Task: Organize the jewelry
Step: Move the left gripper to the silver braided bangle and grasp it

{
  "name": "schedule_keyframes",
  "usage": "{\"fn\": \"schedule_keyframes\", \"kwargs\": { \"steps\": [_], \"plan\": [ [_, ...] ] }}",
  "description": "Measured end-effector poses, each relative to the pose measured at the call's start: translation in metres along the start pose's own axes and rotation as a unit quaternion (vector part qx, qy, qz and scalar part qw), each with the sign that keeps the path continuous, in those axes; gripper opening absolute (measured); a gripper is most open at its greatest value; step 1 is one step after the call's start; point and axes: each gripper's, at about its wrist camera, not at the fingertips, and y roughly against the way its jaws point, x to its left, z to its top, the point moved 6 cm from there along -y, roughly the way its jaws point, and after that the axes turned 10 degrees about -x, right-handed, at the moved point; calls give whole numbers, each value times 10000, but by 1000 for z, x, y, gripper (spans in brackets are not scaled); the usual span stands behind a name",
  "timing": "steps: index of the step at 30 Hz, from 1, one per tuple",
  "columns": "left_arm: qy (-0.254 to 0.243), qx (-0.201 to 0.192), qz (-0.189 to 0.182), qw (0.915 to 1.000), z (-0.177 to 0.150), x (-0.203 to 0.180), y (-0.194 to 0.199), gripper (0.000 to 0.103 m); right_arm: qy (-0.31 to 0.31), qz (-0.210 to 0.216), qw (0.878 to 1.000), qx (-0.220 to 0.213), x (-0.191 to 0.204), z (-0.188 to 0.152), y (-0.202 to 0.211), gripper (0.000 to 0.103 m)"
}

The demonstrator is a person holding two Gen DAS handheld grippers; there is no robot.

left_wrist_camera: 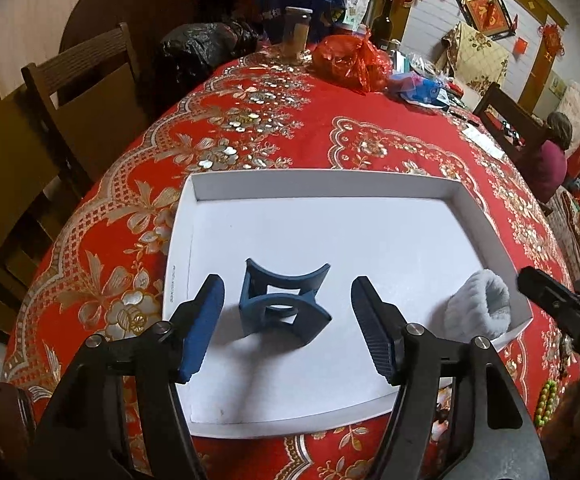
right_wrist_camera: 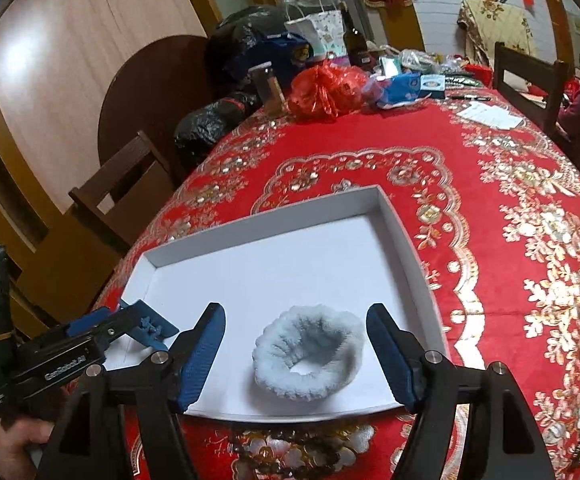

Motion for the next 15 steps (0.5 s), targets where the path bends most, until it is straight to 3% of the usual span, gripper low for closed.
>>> {"fn": "schedule_keyframes", "kwargs": {
  "steps": [7, 15],
  "plan": [
    [-303, -152, -159, 9993, 0, -19, 10, 66, 197, -385, 9990, -79, -33, -5, 52, 71],
    [-763, -109, -726, 9944, -19, -59, 30, 66, 205, -894, 9958, 74, -83, -41, 115, 71]
  ]
}}
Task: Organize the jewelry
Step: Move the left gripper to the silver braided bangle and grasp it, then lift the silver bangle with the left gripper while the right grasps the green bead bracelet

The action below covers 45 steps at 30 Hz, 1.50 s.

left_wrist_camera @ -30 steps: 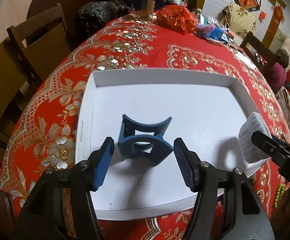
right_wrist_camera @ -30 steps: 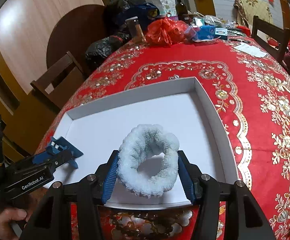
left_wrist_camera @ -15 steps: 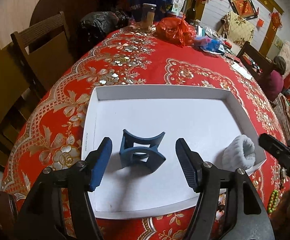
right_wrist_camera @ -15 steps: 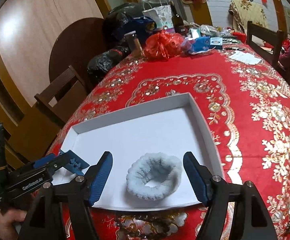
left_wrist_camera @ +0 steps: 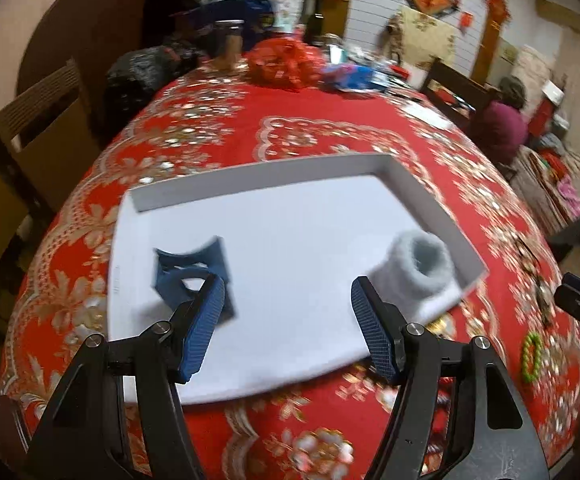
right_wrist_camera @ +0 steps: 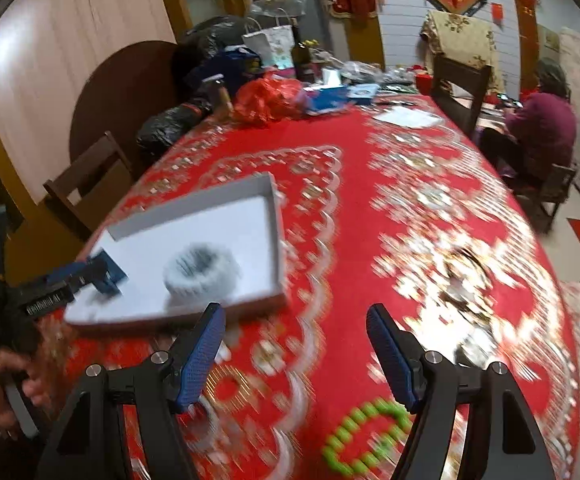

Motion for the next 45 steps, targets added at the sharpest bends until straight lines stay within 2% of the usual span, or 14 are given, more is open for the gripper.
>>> {"fn": "schedule_keyframes", "kwargs": {
  "steps": [4, 7, 8, 9, 10, 13, 23, 27, 28, 33, 38, 41, 45],
  "plan": [
    [-223, 63, -452, 9987, -9, -26, 12, 66, -216, -177, 9996, 103, -27, -33, 27, 71],
    [-537, 380, -1163, 9910, -26, -58, 18, 65, -299, -286, 9988, 258, -41, -54, 37, 71],
    [-644, 493, -1365, 9873, -32, -67, 19, 64, -283, -317, 9986, 308, -41, -59, 38, 71],
    [-747, 550, -1474, 9847, -37, -75, 20, 53, -257, -386, 9982, 388, -45, -66, 40, 71],
    [-901, 615, -1548, 9819, -43, -83, 20, 45, -250, -435, 9978, 435, -47, -69, 40, 71],
    [-1200, 738, -1703, 9753, -55, -99, 19, 36, -245, -460, 9976, 466, -49, -75, 44, 71],
    [-1867, 1079, -2107, 9535, -86, -124, 9, 33, -328, -503, 9968, 520, -51, -72, 39, 71],
    [-2033, 1122, -2244, 9464, -94, -132, 13, 21, -270, -508, 9968, 557, -50, -73, 35, 71],
    [-2044, 1132, -2249, 9460, -94, -133, 13, 16, -271, -522, 9964, 607, -50, -75, 33, 71],
    [-2004, 1136, -2220, 9474, -94, -132, 12, 8, -344, -388, 9961, 714, -51, -82, 28, 71],
    [-1900, 1058, -2166, 9517, -87, -129, 13, 6, -226, -318, 9971, 658, -45, -82, 21, 71],
    [-1830, 1010, -2199, 9529, -83, -128, 16, 6, -98, -579, 9965, 602, -50, -80, 12, 70],
    [-1819, 994, -2257, 9519, -82, -131, 19, 6, -118, -744, 9944, 745, -62, -82, -1, 57]
  ]
}}
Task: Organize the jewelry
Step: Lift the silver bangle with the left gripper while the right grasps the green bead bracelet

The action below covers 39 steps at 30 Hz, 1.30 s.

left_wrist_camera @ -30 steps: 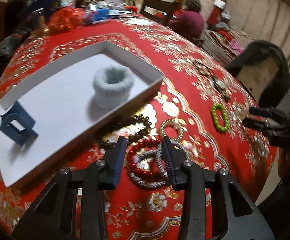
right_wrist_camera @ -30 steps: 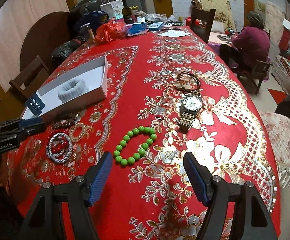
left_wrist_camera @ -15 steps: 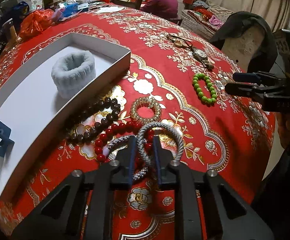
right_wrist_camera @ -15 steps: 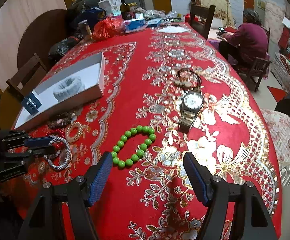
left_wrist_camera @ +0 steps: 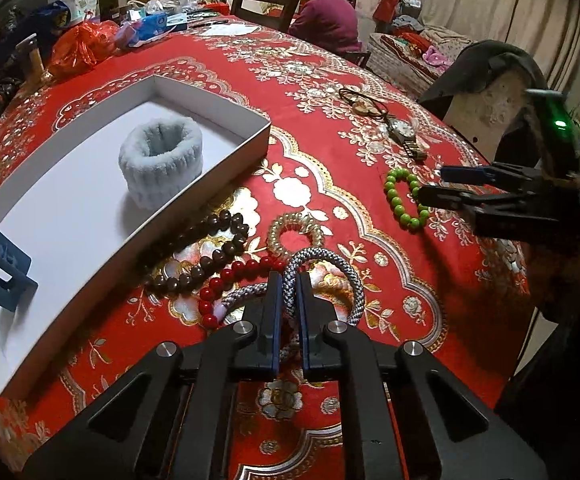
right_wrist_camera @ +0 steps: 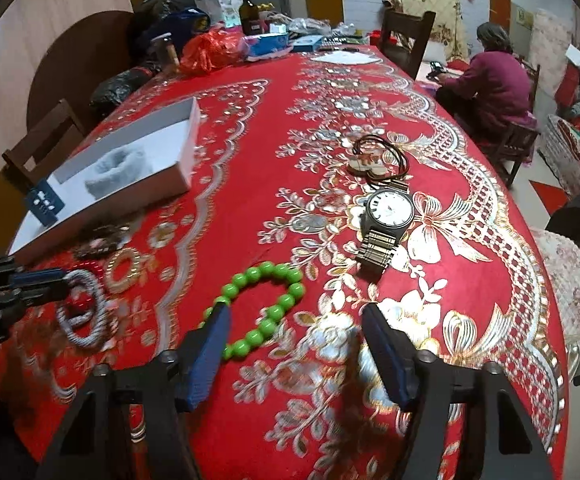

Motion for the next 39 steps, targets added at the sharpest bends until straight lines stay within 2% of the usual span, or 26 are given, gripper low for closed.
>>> {"fn": "schedule_keyframes", "kwargs": {
  "steps": [4, 7, 9, 11, 12, 14, 19, 29, 39],
  "plan": [
    [20, 37, 38, 10000, -1, 1, -2, 6, 520, -142, 9985, -28, 11, 2, -5, 55],
    [83, 24, 39, 10000, 0, 4, -1, 6, 784, 113, 9968, -82, 28, 2, -5, 50],
    [108, 9, 32, 9999, 1, 4, 0, 6, 934, 292, 9951, -105, 38, 0, -3, 37],
    [118, 9, 32, 9999, 1, 5, 0, 6, 995, 349, 9944, -115, 41, -2, -2, 29],
    [122, 13, 31, 9999, 1, 5, 0, 6, 970, 341, 9946, -122, 40, -2, -2, 17],
    [128, 10, 33, 9999, 1, 5, 0, 6, 859, 315, 9957, -122, 35, -3, -1, 9],
    [150, 4, 45, 9999, 1, 6, 1, 6, 584, 305, 9975, -269, 27, 3, 10, 9],
    [331, -132, 4, 9994, 8, 10, 9, 6, -192, 1041, 9888, -1052, 36, 39, 64, 9],
    [673, -428, 103, 9968, 24, 29, 28, 6, -56, 1059, 9887, -1056, 54, 42, 66, 9]
  ]
}}
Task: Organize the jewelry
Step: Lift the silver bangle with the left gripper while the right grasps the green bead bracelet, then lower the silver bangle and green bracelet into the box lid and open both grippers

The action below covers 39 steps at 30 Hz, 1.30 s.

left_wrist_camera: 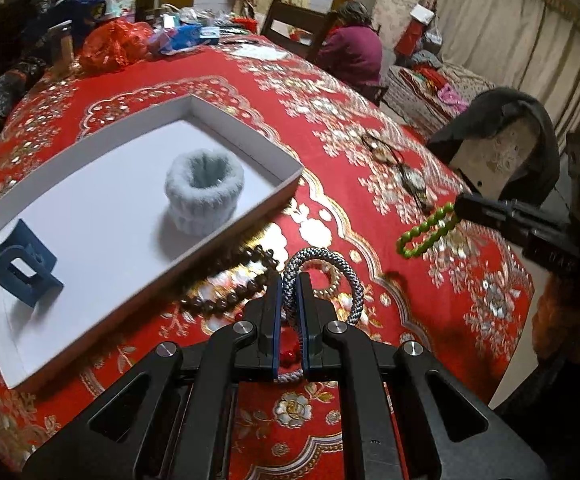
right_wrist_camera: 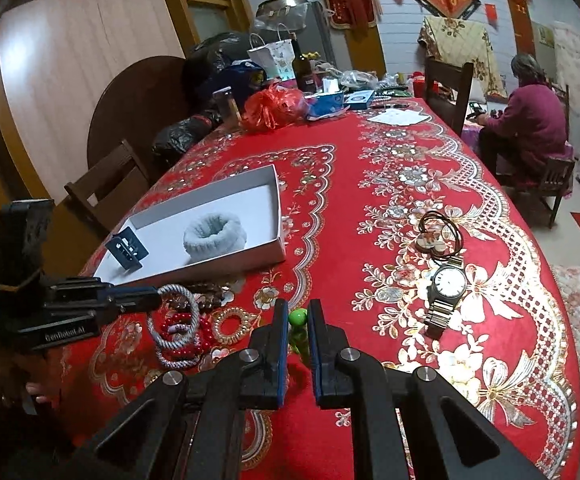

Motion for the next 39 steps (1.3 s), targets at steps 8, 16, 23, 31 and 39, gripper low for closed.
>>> {"fn": "schedule_keyframes", "kwargs": {
  "steps": [8, 16, 23, 31, 39],
  "plan": [
    [262, -87, 258, 9993, 7, 19, 7, 6, 26, -94, 9999, 65, 3, 1, -5, 9],
    [385, -122, 474, 9981, 8, 30, 11, 6, 44, -87, 9999, 78, 10, 3, -6, 9],
    [487, -163, 569, 9971, 10, 37, 15, 6, 100, -63, 9999, 66, 21, 8, -11, 9],
    [678, -257, 620, 9954, 16, 50, 21, 6, 143, 37, 9999, 46, 33, 14, -17, 9],
    [1162, -391, 860, 9887, 38, 101, 31, 6, 148, 388, 9991, -76, 61, 45, -27, 9]
  ]
}}
